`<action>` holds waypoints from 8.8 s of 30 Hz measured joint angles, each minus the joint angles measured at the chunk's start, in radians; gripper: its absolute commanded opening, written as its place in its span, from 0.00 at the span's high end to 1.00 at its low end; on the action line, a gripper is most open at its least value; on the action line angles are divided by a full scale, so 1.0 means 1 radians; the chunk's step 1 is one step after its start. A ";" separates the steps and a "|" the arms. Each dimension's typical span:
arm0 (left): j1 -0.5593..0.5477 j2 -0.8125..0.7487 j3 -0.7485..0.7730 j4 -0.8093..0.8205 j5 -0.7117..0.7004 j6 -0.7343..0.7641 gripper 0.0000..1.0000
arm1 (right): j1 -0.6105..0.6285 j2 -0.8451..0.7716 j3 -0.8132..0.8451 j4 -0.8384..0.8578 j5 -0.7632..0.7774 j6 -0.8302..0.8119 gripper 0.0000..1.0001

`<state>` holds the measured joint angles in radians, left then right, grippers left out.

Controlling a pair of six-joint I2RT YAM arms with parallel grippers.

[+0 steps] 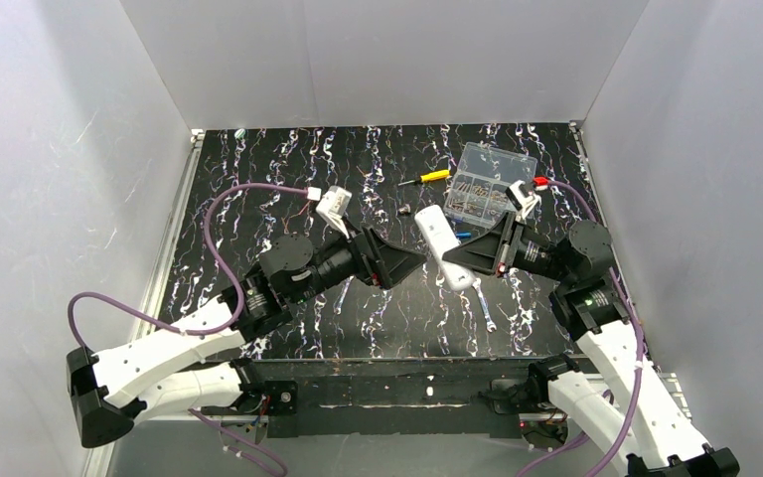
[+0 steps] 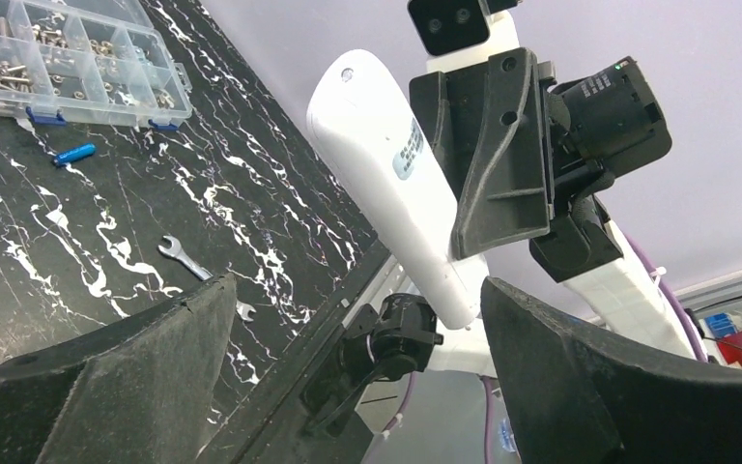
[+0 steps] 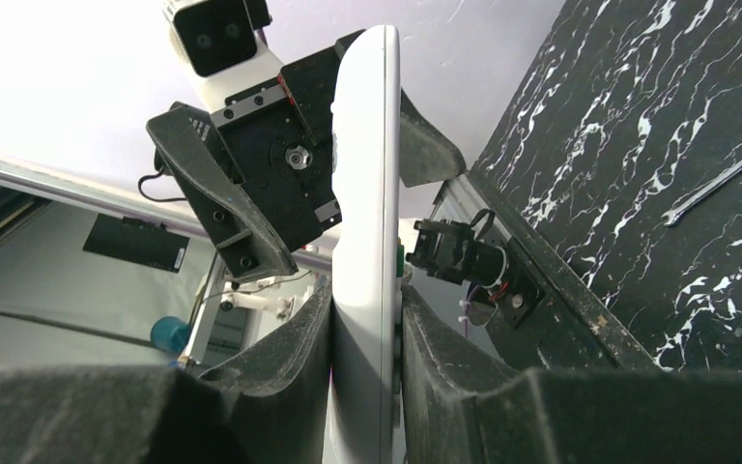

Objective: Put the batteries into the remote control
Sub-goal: Pick up the remote control from the center of the board, then remove the battery cover from the remote control.

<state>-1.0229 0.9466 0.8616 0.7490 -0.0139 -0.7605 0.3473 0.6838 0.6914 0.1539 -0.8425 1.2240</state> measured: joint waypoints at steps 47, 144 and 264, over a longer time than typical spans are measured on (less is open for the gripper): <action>0.042 0.173 0.030 0.222 0.035 -0.322 0.44 | 0.074 0.139 -0.014 0.188 -0.032 0.058 0.99; 0.053 0.013 -0.095 -0.062 -0.283 -0.419 1.00 | 0.729 0.306 0.287 -0.507 0.918 -0.930 0.14; 0.106 0.062 -0.209 0.085 0.330 -0.602 1.00 | 0.647 0.029 0.227 -0.710 0.250 -1.849 0.60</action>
<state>-0.9173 1.0084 0.6521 0.8337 0.3161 -1.3624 0.9947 0.7132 0.9180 -0.5564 -0.5922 -0.6254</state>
